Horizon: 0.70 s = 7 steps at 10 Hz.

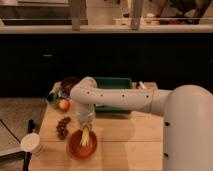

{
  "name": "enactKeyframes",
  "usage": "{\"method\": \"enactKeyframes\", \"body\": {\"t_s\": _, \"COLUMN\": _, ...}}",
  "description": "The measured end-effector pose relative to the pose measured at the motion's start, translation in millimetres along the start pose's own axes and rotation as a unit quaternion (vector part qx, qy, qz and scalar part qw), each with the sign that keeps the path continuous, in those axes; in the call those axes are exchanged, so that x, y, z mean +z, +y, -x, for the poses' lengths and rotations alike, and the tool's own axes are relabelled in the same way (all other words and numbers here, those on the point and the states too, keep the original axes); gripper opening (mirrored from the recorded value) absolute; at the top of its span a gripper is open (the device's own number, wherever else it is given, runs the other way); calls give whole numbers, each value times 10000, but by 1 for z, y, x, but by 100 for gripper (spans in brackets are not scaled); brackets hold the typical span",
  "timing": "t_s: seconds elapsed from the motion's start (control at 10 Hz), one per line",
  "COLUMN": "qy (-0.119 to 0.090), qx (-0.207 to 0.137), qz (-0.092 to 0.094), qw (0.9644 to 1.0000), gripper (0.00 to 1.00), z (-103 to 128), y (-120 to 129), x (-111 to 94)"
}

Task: Place banana in red bowl

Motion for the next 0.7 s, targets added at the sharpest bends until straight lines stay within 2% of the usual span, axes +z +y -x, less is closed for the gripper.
{"method": "enactKeyframes", "body": {"t_s": 0.4, "qy": 69, "qx": -167, "qz": 23, "qw": 9998, "gripper": 52, "z": 16, "y": -12, "x": -11}}
{"method": "enactKeyframes", "body": {"t_s": 0.7, "qy": 64, "qx": -213, "qz": 14, "qw": 9998, "gripper": 78, "z": 20, "y": -15, "x": -12}}
